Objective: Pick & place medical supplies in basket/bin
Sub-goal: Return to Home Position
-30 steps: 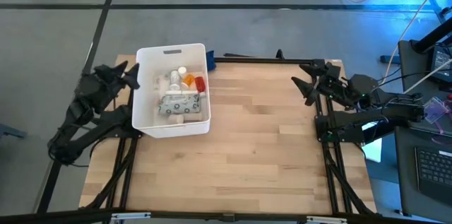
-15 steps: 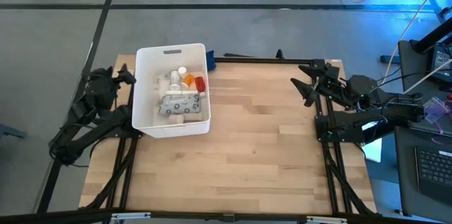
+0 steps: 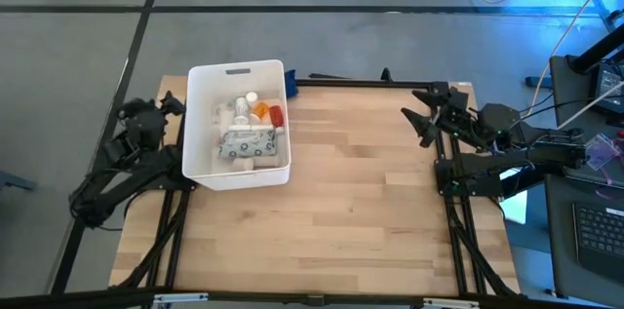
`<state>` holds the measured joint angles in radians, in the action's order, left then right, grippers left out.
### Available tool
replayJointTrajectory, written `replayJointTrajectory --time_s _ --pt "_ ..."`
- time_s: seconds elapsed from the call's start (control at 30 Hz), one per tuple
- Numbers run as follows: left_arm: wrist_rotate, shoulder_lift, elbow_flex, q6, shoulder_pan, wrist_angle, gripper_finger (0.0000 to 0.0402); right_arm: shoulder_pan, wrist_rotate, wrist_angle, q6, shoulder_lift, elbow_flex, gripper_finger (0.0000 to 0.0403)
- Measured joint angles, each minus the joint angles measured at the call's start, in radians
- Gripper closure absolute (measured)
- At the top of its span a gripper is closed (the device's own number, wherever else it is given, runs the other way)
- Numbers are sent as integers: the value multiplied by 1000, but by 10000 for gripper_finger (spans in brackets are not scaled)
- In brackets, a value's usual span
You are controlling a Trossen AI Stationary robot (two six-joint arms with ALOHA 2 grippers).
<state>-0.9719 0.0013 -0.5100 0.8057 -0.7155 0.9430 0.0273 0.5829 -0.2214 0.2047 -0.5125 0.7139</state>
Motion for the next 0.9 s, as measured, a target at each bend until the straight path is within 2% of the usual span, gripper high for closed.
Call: replayJointTrajectory --time_s 0.07,0.3,0.53,0.7,0.77,0.9 --pt "-3 2 23 40 0 -14 93 0 15 -1 0 0 0 66" --pt "-148 5 111 125 0 -25 94 0 17 -1 23 0 0 66" --pt "-212 5 182 216 -1 -22 91 0 17 -1 28 0 0 66" --pt "-149 11 226 250 0 -1 93 0 17 0 30 0 0 66" --pt "-88 12 251 245 0 6 93 0 18 -1 30 0 0 66" --pt "55 14 288 127 0 -106 91 0 18 0 30 0 0 66"
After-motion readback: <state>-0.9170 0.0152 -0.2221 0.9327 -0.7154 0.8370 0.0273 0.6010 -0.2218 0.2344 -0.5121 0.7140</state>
